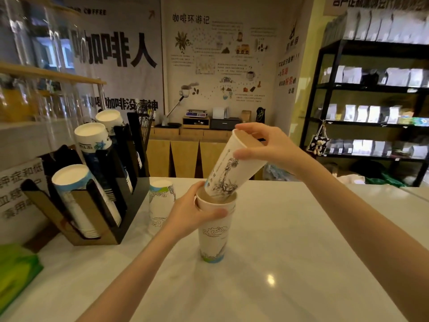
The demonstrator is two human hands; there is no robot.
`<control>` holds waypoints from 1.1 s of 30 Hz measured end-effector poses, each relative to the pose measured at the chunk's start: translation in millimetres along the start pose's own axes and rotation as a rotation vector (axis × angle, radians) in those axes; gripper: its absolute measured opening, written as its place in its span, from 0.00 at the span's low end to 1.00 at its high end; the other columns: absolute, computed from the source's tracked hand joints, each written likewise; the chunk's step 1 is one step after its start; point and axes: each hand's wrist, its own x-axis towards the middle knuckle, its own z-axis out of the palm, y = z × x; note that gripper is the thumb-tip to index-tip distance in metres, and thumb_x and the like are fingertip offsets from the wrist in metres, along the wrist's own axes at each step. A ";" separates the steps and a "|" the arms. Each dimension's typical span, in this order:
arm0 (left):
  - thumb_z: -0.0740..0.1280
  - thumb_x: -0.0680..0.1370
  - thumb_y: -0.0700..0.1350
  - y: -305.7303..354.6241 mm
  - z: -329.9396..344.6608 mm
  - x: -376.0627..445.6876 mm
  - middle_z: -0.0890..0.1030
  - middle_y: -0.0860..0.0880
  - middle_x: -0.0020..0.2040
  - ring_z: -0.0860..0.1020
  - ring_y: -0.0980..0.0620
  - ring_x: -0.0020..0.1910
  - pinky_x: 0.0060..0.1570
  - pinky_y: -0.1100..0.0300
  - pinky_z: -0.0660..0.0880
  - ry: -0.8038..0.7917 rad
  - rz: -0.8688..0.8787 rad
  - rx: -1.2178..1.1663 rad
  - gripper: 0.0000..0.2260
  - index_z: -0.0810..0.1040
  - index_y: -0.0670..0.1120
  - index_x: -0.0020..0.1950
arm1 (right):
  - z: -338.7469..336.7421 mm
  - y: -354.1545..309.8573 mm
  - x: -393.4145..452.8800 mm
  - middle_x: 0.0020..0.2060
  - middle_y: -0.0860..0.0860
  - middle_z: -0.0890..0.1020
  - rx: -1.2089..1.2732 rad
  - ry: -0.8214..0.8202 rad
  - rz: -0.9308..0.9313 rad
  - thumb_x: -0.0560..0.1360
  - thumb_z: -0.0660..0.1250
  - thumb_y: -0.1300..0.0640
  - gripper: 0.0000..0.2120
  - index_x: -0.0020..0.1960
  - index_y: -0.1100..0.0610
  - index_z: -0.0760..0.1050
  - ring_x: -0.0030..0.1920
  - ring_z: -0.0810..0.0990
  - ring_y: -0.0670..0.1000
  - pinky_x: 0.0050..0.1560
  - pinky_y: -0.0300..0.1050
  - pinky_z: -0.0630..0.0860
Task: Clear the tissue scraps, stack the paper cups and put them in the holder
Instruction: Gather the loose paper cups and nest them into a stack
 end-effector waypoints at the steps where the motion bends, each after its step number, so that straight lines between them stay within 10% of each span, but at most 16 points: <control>1: 0.76 0.60 0.55 0.2 0.4 -0.9 0.75 0.56 0.59 0.74 0.55 0.56 0.50 0.59 0.74 0.003 -0.002 -0.001 0.39 0.63 0.54 0.67 | 5.6 -2.7 2.0 0.58 0.47 0.71 -0.048 -0.043 -0.004 0.66 0.73 0.50 0.31 0.66 0.47 0.67 0.57 0.72 0.49 0.54 0.45 0.76; 16: 0.77 0.62 0.49 -11.2 7.9 -1.5 0.72 0.68 0.45 0.71 0.67 0.45 0.39 0.69 0.68 0.065 -0.027 -0.074 0.26 0.64 0.68 0.47 | 87.3 38.0 -1.3 0.63 0.47 0.69 -0.227 -0.405 0.013 0.65 0.72 0.42 0.31 0.66 0.44 0.67 0.60 0.68 0.48 0.57 0.45 0.69; 26: 0.71 0.53 0.64 -10.1 2.4 -9.3 0.61 0.52 0.74 0.63 0.52 0.70 0.67 0.49 0.64 0.091 0.005 0.083 0.52 0.51 0.58 0.72 | 57.7 69.2 -4.9 0.65 0.46 0.70 0.241 -0.344 0.120 0.65 0.70 0.42 0.36 0.69 0.43 0.60 0.64 0.68 0.46 0.67 0.49 0.65; 33: 0.74 0.63 0.56 8.2 -0.2 -7.5 0.64 0.64 0.64 0.57 0.65 0.67 0.68 0.58 0.54 0.100 0.381 0.434 0.32 0.66 0.59 0.64 | 84.0 116.2 -34.6 0.69 0.45 0.67 0.276 -0.527 0.230 0.57 0.79 0.56 0.50 0.72 0.46 0.54 0.68 0.67 0.46 0.72 0.54 0.62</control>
